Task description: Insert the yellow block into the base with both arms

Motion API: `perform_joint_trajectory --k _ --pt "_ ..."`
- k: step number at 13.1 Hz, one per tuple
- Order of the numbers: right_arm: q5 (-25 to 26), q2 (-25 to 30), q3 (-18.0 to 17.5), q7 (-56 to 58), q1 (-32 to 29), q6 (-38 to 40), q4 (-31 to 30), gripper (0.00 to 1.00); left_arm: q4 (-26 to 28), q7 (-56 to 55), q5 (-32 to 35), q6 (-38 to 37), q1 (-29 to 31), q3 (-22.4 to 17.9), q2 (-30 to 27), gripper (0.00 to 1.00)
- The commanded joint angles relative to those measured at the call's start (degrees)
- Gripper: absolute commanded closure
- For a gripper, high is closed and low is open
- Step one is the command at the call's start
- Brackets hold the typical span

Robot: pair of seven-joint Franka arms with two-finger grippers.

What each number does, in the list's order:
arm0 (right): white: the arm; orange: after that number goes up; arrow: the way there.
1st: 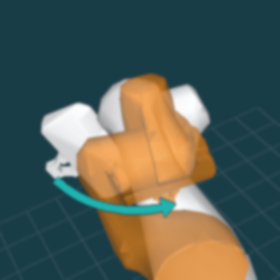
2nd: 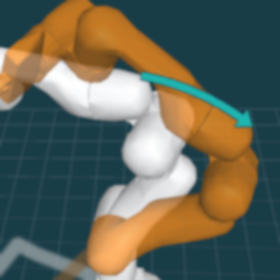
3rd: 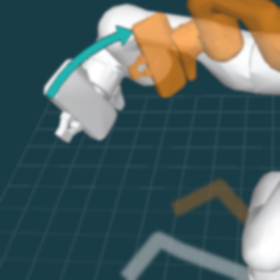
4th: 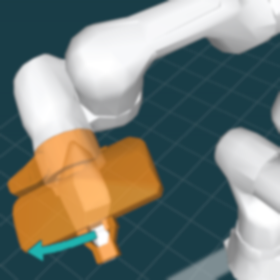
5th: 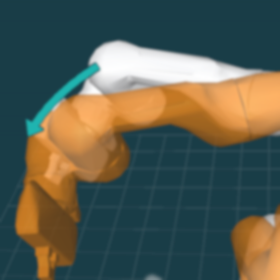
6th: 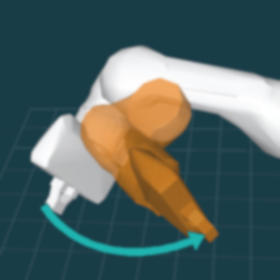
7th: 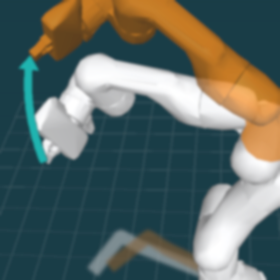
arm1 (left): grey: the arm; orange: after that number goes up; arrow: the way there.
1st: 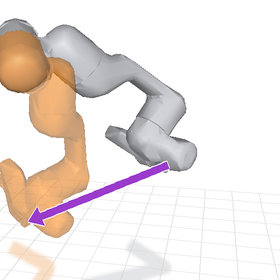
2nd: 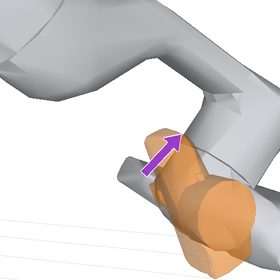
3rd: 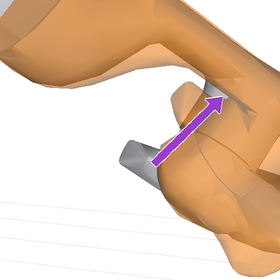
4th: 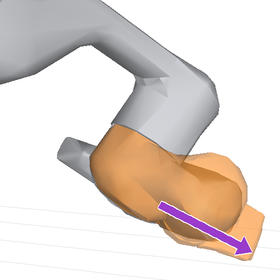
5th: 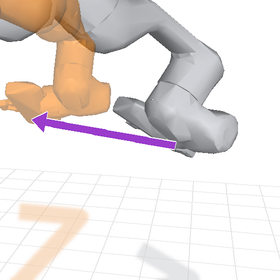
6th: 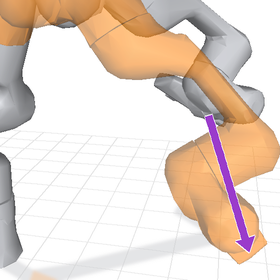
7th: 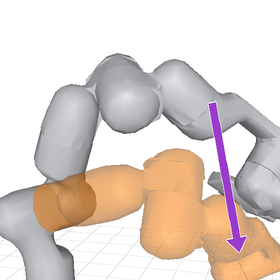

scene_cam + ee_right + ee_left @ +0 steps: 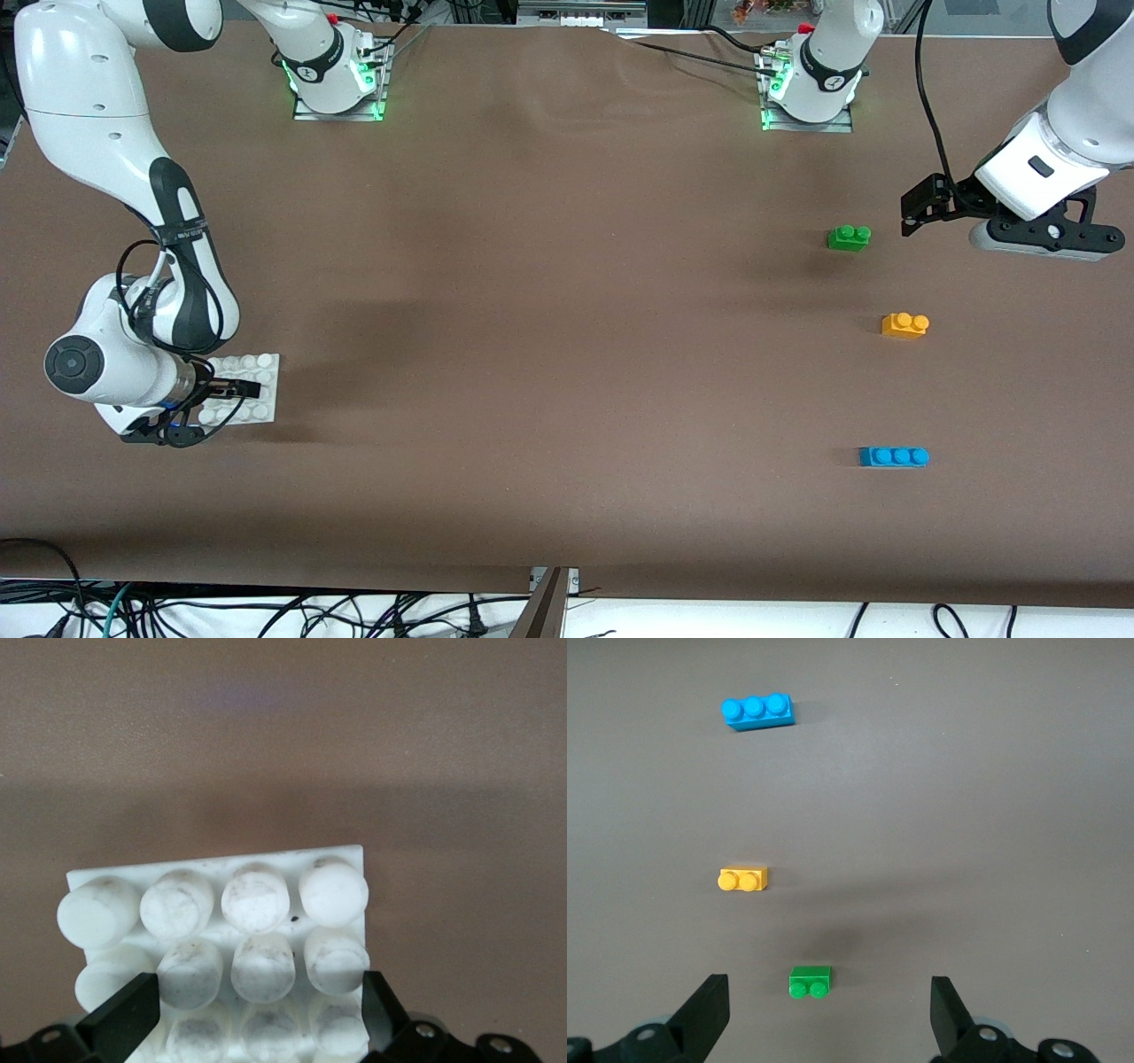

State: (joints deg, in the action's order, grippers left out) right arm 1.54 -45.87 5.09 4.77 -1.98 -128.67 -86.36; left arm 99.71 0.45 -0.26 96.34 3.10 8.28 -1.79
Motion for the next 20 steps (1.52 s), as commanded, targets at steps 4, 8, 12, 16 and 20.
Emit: perform_joint_trajectory --k 4,8,12,16,20 --pt "-2.84 -1.24 -2.36 -0.90 2.85 -3.61 -3.73 0.00 -1.88 0.42 1.40 -1.33 0.06 0.16 0.73 0.00" --pt "-4.97 -1.77 -2.54 -7.64 9.17 -4.22 -3.47 0.00 -1.88 0.51 2.88 -1.33 0.06 0.68 0.64 0.00" --pt "-4.97 -2.56 -2.54 -17.94 19.10 -5.80 -3.20 0.00 -2.84 0.25 3.07 -1.33 -0.03 0.77 0.73 0.00" --pt "-4.97 -2.65 -2.98 -24.61 27.54 -5.89 -1.89 0.00 -2.94 0.16 2.98 -1.42 -0.12 0.77 0.73 0.00" --pt "-4.79 -4.84 -3.59 -37.44 35.10 -5.89 1.44 0.00 -2.94 0.16 2.98 -1.42 -0.12 0.77 0.73 0.00"
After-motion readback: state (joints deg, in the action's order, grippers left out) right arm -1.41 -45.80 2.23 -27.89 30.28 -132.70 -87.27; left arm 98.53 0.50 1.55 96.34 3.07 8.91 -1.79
